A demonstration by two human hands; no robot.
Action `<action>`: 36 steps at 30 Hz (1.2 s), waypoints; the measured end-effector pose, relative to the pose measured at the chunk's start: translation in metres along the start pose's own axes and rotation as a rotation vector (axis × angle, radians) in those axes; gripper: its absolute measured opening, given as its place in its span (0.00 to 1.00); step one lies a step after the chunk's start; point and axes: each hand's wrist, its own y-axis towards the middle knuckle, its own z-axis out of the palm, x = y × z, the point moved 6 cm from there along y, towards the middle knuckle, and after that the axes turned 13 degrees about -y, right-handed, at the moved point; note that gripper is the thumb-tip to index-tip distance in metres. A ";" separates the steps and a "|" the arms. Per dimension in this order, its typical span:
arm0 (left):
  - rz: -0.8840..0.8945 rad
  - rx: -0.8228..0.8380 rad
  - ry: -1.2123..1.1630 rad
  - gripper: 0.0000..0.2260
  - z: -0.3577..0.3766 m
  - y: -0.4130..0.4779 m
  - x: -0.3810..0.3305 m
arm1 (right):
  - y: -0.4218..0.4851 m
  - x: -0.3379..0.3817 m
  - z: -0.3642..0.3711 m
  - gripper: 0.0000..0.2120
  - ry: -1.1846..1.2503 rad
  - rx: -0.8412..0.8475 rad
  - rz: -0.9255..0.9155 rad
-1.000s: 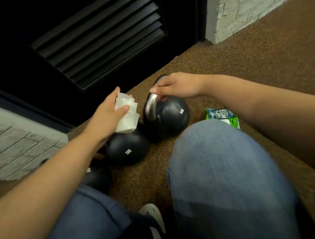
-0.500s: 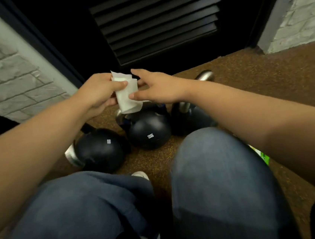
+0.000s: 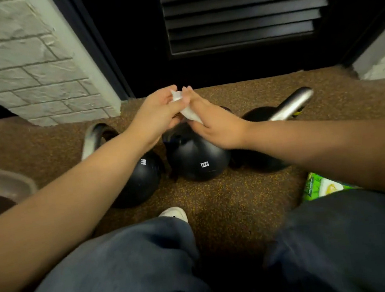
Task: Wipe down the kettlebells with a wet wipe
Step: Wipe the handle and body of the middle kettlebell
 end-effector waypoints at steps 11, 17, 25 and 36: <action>0.342 -0.008 0.976 0.23 -0.015 -0.002 0.053 | -0.027 -0.060 0.023 0.28 -0.029 -0.175 0.308; 0.368 0.060 1.095 0.34 -0.020 -0.010 0.075 | -0.022 -0.049 0.033 0.27 -0.050 -0.523 0.415; 0.357 0.094 1.100 0.33 -0.018 -0.005 0.085 | -0.007 -0.040 0.041 0.23 -0.187 -0.642 0.291; 0.344 0.166 1.060 0.35 -0.021 -0.007 0.082 | 0.005 -0.050 0.032 0.22 -0.277 -0.823 0.236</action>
